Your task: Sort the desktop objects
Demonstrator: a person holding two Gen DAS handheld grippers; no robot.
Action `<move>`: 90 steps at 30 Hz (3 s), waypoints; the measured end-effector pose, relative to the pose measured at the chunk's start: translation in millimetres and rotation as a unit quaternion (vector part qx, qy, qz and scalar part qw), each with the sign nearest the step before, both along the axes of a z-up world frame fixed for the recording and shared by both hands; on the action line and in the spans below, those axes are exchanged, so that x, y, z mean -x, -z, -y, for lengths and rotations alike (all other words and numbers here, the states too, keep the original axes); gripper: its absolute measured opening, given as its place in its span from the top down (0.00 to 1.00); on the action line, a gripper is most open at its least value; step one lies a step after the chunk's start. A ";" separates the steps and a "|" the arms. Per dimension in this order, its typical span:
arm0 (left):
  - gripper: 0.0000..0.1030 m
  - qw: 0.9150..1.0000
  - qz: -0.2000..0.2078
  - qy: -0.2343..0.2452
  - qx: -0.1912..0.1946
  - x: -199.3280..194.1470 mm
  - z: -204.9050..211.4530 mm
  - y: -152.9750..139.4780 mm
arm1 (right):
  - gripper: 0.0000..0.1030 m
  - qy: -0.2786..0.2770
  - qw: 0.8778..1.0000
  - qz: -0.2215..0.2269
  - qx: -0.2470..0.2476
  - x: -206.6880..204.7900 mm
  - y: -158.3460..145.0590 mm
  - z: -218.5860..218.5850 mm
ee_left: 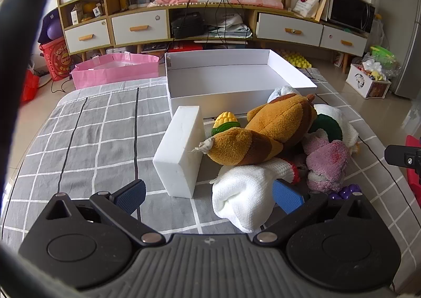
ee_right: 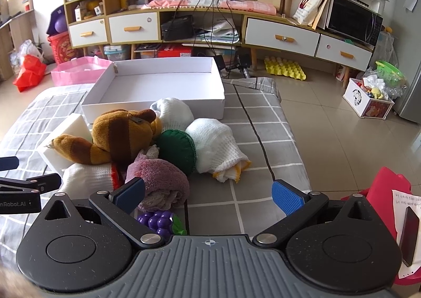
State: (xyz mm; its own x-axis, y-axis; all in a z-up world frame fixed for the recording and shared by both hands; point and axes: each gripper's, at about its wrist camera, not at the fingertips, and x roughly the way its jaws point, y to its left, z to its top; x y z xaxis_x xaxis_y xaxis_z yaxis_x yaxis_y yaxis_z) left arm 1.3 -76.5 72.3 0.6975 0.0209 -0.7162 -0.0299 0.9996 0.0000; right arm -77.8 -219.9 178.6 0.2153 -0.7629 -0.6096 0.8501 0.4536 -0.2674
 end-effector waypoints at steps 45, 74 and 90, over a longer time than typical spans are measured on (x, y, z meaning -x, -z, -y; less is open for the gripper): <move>0.01 1.000 -0.007 -0.010 0.013 -2.5 -7.5 9.9 | 0.00 0.014 1.000 0.001 0.000 -3.9 1.3 -0.8; 0.00 0.992 -0.073 -0.013 0.106 -57.9 -37.0 0.3 | 0.00 0.023 0.990 0.055 -0.129 -7.1 19.8 57.7; 0.00 0.993 -0.057 0.086 0.063 -100.3 10.4 -27.2 | 0.00 0.049 0.985 0.087 -0.143 -0.7 13.9 71.9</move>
